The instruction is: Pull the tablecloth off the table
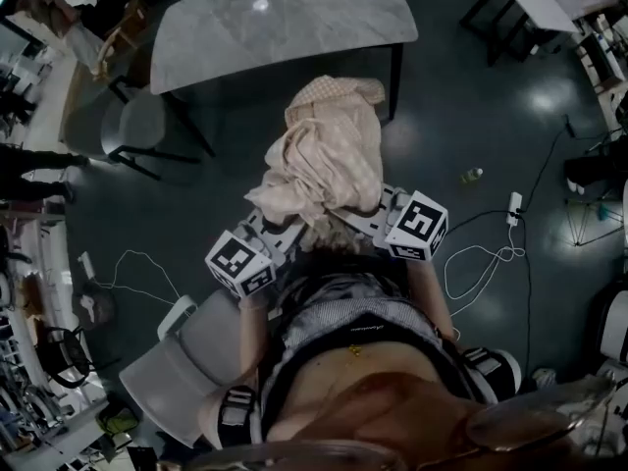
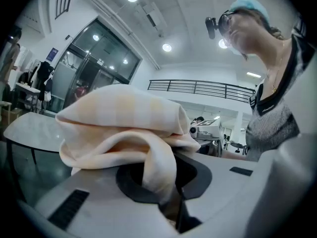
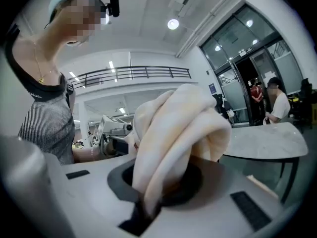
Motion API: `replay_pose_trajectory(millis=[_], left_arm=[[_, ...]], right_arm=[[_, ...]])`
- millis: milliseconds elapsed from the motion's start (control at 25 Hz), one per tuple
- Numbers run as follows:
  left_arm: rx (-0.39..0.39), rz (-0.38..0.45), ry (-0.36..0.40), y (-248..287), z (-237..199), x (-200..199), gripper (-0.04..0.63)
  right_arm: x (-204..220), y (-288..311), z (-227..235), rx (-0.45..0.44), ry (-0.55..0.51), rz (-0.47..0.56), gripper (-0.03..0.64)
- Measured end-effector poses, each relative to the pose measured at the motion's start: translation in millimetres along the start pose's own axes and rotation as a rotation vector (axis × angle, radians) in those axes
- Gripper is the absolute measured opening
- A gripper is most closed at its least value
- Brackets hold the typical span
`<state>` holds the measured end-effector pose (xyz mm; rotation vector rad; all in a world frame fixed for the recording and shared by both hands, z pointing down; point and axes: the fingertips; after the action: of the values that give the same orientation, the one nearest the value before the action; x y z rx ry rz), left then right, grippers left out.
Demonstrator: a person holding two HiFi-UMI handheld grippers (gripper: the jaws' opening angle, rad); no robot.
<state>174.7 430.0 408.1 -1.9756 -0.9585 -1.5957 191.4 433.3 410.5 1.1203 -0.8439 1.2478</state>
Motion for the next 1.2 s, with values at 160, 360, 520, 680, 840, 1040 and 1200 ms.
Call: replay_pose_trajectory(millis=[160,360,520,680,840,1040,1200], left_arm=[[-0.009,-0.003,0.015,8,-14,-6,0.035],[-0.044,-0.045,0.049,18,-53,-13,0.035],[-0.053,-0.040,0.045,21,-82,-20,0.035],[-0.067,-0.040,0.053,22,-113,-29,0.035],[-0.069,-0.045,0.046,21,-144,-35,0.035],[-0.056,-0.067,0.068,25,-172,-35,0.035],[-0.056,-0.074,0.055,18,-195,-40,0.035]], right_arm=[[-7,4,16,0.036,-0.004,0.009,0.084],[-18,27,49,0.118,-0.028,-0.012,0.084],[-28,45,71,0.159,-0.029,-0.007,0.084],[-39,66,92,0.199,-0.037,-0.014,0.084],[-47,90,113,0.230,-0.039,-0.022,0.084],[-49,109,134,0.280,-0.028,-0.023,0.084],[-55,129,145,0.305,-0.017,-0.012,0.084]])
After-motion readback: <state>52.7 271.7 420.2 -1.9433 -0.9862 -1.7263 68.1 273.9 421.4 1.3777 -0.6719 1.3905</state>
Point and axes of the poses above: the fingertips, and each gripper's own axes: y forward along the fingers, z to its right, x out of its underside, and after that the axes turned 3 degrees about y, right-handed
